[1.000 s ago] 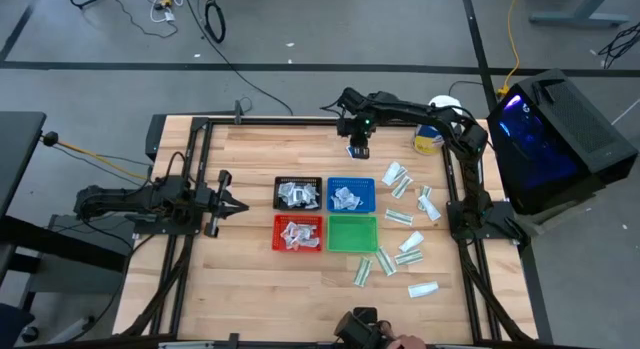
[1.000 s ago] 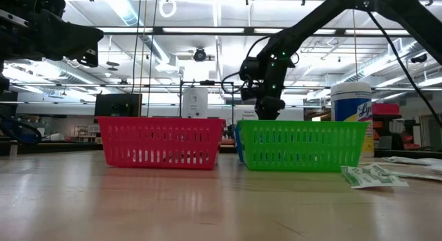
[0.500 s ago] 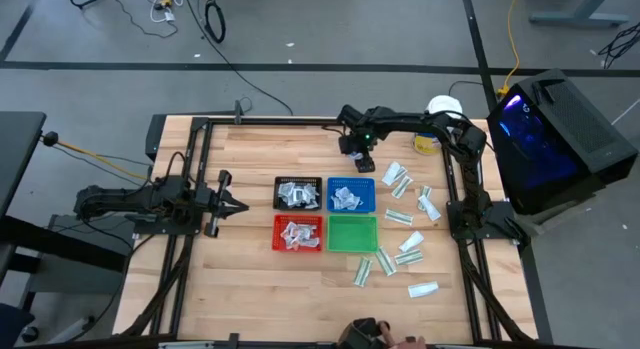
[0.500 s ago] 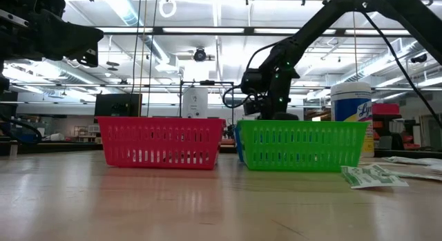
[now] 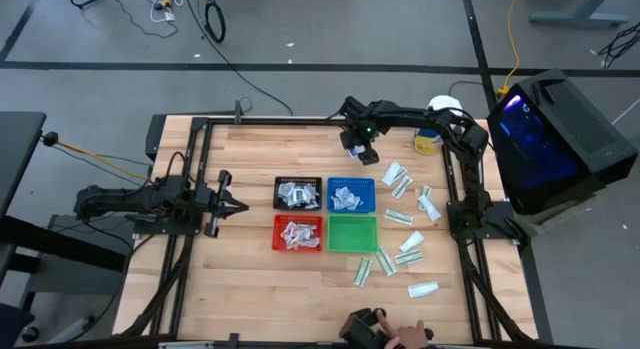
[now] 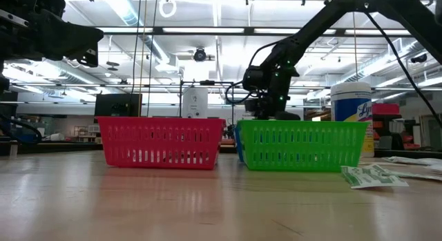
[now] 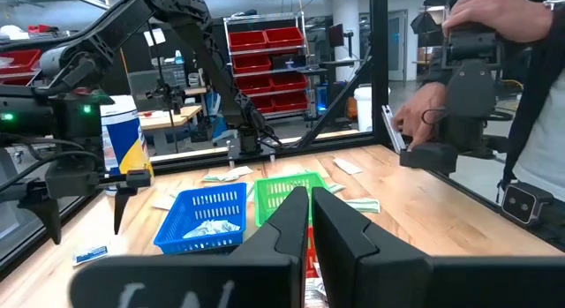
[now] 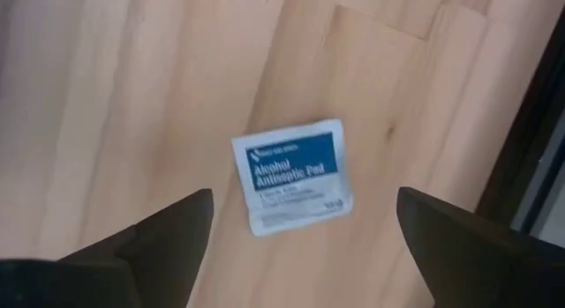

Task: Pick & Place First Aid Supplies
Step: Put the top blue alcohol pad into the blue bin

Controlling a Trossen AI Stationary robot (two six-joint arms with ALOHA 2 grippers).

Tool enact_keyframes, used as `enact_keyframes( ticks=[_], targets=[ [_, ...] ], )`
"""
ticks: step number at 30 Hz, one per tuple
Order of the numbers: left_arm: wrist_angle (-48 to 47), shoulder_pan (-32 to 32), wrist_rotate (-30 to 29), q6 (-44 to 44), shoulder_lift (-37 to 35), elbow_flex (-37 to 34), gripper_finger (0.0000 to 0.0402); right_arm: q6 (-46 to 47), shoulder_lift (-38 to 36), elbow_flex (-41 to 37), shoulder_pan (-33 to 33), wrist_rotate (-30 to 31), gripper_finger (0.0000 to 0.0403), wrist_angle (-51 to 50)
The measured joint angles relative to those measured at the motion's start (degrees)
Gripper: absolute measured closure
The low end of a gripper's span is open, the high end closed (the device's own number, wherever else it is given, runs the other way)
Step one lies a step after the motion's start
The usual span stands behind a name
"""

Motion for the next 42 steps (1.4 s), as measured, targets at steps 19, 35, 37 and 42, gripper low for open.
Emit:
enact_keyframes(
  ticks=[19,35,37,42],
  targets=[
    [0.0,0.0,0.0,0.0,0.0,0.0,0.0376,-0.2,-0.7,0.6,-0.8,-2.1,0.0042,-2.4],
    [0.0,0.0,0.0,0.0,0.0,0.0,0.0376,50.4,-0.8,9.9,0.2,-0.5,0.0042,-7.4],
    [0.0,0.0,0.0,0.0,0.0,0.0,0.0376,54.8,-0.5,9.9,0.6,-0.2,0.0042,-8.7],
    [0.0,0.0,0.0,0.0,0.0,0.0,0.0376,63.0,0.5,9.9,1.1,0.4,0.0042,-9.3]
  ],
)
